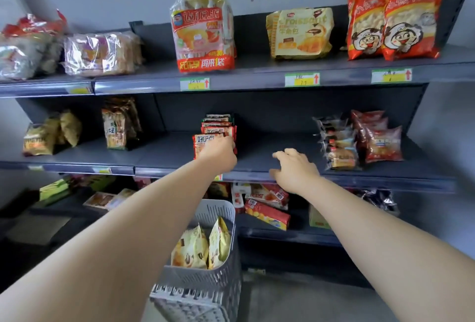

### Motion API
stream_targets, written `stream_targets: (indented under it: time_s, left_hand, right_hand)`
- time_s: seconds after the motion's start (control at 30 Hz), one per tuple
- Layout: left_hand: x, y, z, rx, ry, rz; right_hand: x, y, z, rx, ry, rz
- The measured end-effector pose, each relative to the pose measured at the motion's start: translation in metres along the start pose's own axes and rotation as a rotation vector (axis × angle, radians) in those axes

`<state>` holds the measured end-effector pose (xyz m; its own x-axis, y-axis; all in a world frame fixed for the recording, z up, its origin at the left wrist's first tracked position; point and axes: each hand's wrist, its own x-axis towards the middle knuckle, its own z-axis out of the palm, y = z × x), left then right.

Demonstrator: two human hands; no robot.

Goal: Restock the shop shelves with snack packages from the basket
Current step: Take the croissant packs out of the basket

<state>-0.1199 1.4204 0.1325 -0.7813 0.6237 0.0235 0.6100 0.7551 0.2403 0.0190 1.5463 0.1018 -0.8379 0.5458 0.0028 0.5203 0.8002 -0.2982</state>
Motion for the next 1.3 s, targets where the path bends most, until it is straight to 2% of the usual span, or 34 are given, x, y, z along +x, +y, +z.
stream_targets:
  time_s: [0.1, 0.23, 0.57, 0.73, 0.93, 1.1, 1.3]
  left_hand:
    - [-0.014, -0.043, 0.023, -0.03, -0.058, -0.122]
    - [-0.023, -0.091, 0.05, -0.003, -0.125, -0.202]
    - [0.006, -0.195, 0.13, -0.081, -0.343, -0.314]
    - [0.022, -0.234, 0.168, -0.198, -0.428, -0.349]
    - [0.029, -0.281, 0.201, -0.262, -0.536, -0.441]
    - [0.025, -0.305, 0.215, -0.332, -0.575, -0.544]
    - [0.017, -0.316, 0.226, -0.422, -0.553, -0.675]
  right_hand:
    - [-0.007, -0.011, 0.036, 0.007, -0.086, -0.029]
    - [-0.004, -0.025, 0.082, -0.02, -0.178, -0.044]
    - [0.043, -0.069, 0.184, 0.068, -0.519, -0.005]
    - [0.079, -0.095, 0.224, 0.09, -0.567, 0.083]
    - [0.105, -0.117, 0.281, 0.194, -0.646, 0.279]
    - [0.12, -0.123, 0.326, 0.14, -0.692, 0.394]
    - [0.145, -0.132, 0.361, 0.045, -0.665, 0.475]
